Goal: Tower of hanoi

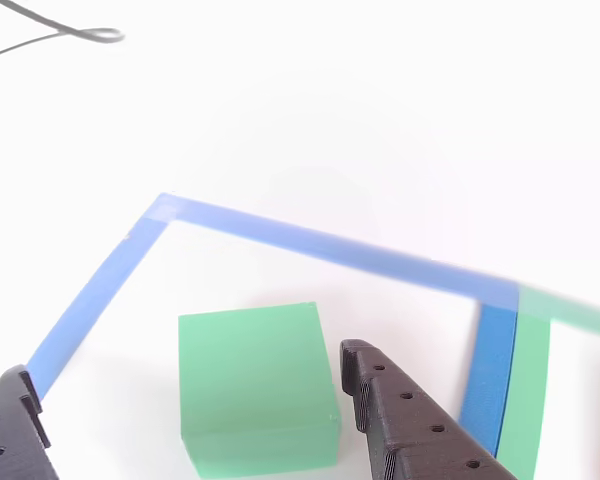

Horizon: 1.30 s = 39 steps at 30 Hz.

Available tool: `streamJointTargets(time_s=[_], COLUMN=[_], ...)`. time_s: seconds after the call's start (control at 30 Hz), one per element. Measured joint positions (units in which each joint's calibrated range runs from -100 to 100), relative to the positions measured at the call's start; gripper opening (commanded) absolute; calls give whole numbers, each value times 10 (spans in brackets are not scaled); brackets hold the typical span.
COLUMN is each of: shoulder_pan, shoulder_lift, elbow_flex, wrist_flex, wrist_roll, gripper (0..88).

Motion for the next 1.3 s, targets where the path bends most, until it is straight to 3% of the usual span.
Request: streamJointTargets(time_s=[0.43,0.93,1.1,1.3], shoulder_pan=[-9,-12,-21,-25], shoulder_lift=[0,-3,-80,-243], elbow_flex=[0,-2,17,26], wrist_flex=[0,2,56,208], wrist_roll=[0,0,0,0], gripper=[103,93,87,82])
